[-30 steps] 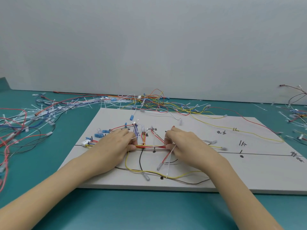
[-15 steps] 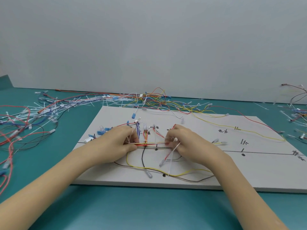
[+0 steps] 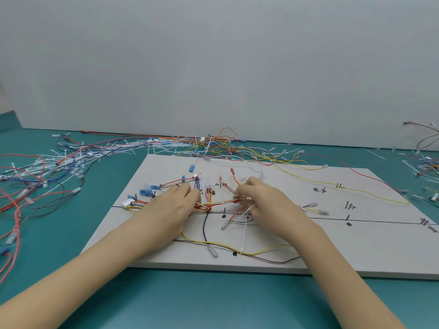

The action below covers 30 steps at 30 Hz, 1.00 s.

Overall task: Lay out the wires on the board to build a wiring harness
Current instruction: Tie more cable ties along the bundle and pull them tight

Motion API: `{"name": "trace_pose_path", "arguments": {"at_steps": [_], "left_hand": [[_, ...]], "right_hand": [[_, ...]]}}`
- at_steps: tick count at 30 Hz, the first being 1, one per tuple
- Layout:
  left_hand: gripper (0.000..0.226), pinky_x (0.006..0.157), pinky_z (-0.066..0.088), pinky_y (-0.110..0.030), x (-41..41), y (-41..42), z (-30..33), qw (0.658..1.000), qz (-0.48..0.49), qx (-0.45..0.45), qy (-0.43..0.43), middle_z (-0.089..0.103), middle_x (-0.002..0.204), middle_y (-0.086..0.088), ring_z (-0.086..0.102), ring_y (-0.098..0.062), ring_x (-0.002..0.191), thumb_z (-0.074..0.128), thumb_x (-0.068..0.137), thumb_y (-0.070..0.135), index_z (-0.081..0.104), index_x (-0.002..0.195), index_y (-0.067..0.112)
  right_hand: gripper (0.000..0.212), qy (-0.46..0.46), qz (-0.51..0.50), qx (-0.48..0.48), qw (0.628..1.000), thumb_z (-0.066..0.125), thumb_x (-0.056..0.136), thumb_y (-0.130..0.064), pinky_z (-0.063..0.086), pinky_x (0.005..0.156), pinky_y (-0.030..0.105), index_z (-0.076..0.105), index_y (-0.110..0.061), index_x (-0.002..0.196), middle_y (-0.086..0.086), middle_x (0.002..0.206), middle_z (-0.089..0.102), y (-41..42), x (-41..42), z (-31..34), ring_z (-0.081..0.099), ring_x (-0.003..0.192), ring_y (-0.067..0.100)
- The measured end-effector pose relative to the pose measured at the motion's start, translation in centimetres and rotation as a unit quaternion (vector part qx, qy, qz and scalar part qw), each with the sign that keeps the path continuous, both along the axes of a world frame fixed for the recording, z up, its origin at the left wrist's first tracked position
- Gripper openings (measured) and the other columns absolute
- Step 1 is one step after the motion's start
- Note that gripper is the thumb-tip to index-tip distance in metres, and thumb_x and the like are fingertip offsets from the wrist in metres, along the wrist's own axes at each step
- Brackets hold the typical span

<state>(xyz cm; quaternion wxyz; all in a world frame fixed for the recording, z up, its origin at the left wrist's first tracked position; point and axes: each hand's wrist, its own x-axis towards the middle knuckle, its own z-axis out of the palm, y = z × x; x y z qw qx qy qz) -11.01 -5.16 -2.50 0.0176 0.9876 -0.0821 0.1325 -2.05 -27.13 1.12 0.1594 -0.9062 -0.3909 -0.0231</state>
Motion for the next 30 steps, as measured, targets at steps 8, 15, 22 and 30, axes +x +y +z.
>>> {"name": "trace_pose_path", "arguments": {"at_steps": [8, 15, 22, 30], "left_hand": [[0.018, 0.088, 0.039, -0.031, 0.3, 0.0, 0.2, 1.0, -0.011, -0.012, 0.006, 0.04, 0.104, 0.005, 0.041, -0.016, 0.097, 0.043, 0.096, 0.009, 0.042, 0.106, 0.024], [0.009, 0.086, 0.035, -0.03, 0.5, 0.1, 0.7, 0.999, -0.009, -0.026, 0.028, 0.041, 0.101, 0.004, 0.04, -0.017, 0.095, 0.042, 0.098, 0.013, 0.042, 0.102, 0.022], [0.013, 0.083, 0.03, -0.026, 0.4, 0.0, 1.7, 0.999, 0.0, -0.025, 0.021, 0.042, 0.103, 0.002, 0.039, -0.017, 0.093, 0.041, 0.097, 0.01, 0.041, 0.103, 0.021], [0.006, 0.075, 0.03, -0.026, 0.7, 0.4, 2.3, 0.996, -0.011, -0.075, 0.053, 0.041, 0.091, 0.012, 0.04, -0.012, 0.088, 0.043, 0.099, 0.021, 0.041, 0.094, 0.024]], "right_hand": [[0.019, 0.033, -0.004, -0.002, 0.999, 0.049, 0.099, -0.016, 0.049, 0.084, 0.042, 0.062, -0.024, 0.11, -0.004, 0.113, 0.051, 0.0, 0.5, -0.1, 0.056, 0.099, 0.025], [0.016, 0.044, -0.006, 0.027, 0.999, 0.05, 0.099, -0.018, 0.048, 0.084, 0.042, 0.062, -0.023, 0.108, -0.004, 0.109, 0.05, 0.0, 0.6, -0.1, 0.055, 0.098, 0.022], [0.016, 0.018, -0.013, 0.071, 0.997, 0.05, 0.099, -0.019, 0.048, 0.082, 0.042, 0.062, -0.022, 0.11, -0.003, 0.11, 0.051, 0.2, 0.6, -0.4, 0.055, 0.099, 0.023], [0.02, 0.037, -0.018, 0.061, 0.997, 0.049, 0.098, -0.018, 0.047, 0.085, 0.041, 0.062, -0.023, 0.111, -0.004, 0.111, 0.05, 0.4, 0.8, -0.6, 0.055, 0.099, 0.023]]}}
